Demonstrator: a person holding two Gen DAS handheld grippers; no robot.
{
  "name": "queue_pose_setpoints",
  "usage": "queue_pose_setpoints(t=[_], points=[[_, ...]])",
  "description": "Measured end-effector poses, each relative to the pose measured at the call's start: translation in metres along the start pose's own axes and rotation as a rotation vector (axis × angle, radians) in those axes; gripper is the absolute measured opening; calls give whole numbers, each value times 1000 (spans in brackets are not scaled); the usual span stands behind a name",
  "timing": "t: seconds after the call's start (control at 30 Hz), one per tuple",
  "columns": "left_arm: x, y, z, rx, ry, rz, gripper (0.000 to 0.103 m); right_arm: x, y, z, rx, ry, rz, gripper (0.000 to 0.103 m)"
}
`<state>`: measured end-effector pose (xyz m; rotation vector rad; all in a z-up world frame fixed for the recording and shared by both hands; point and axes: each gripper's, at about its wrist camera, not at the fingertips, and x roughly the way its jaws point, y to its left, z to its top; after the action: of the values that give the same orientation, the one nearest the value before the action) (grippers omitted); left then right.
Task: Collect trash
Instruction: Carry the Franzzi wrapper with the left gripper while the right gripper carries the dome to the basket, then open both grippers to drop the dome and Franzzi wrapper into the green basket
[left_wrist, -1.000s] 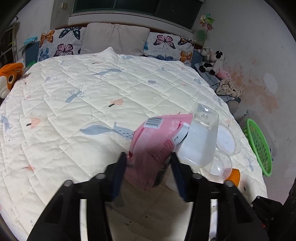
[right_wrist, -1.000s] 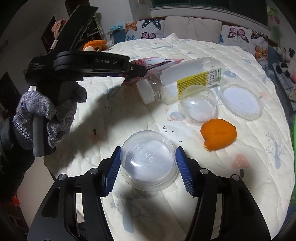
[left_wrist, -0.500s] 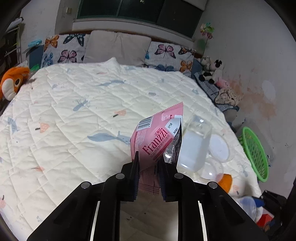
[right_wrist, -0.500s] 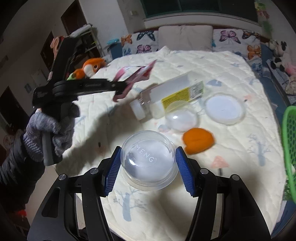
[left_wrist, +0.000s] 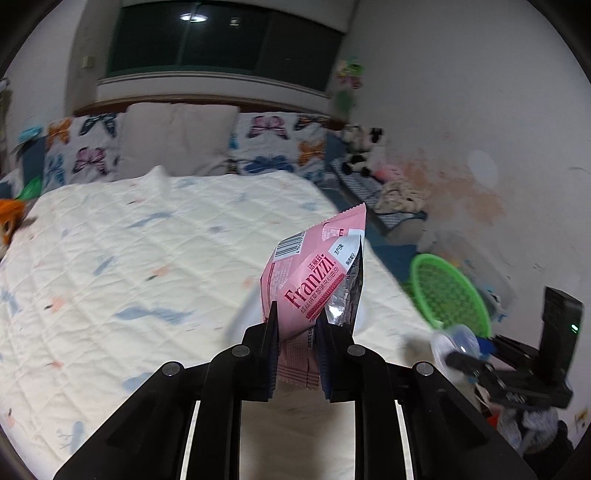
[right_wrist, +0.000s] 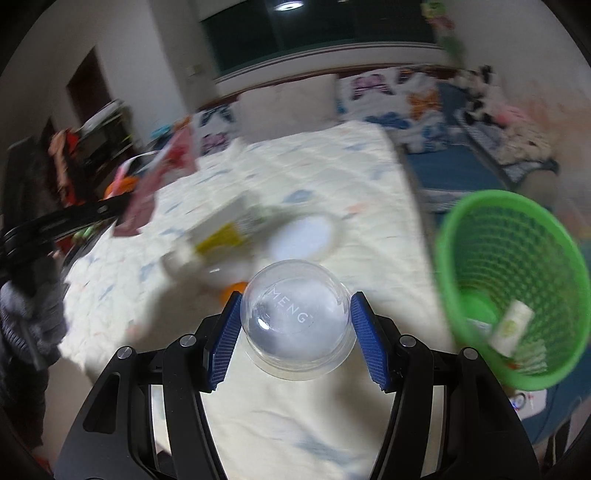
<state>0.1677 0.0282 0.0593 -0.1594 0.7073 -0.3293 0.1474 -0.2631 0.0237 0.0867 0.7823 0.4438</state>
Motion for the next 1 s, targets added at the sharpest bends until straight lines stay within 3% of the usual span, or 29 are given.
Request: queue_pose_setpoints(t=[0.2,0.47,0.67,0.7,1.0], points=[[25,-50,7,50,32,-62,17,-16,-63,3,79,-28,-117,60],[67,-114,16,120,78,-125,17,-18,-142,-3,174,-1,-217,60],[95,-150,17,160,118,-159,17,-15,-176,-11,235,17,-252,61],[100,-157,18,169,125,-165,17,-15,-181,-12,243,22,-256,65],[135,-198,15,228,174,-194,17,-31,-199,-19,289,-10,-257,72]])
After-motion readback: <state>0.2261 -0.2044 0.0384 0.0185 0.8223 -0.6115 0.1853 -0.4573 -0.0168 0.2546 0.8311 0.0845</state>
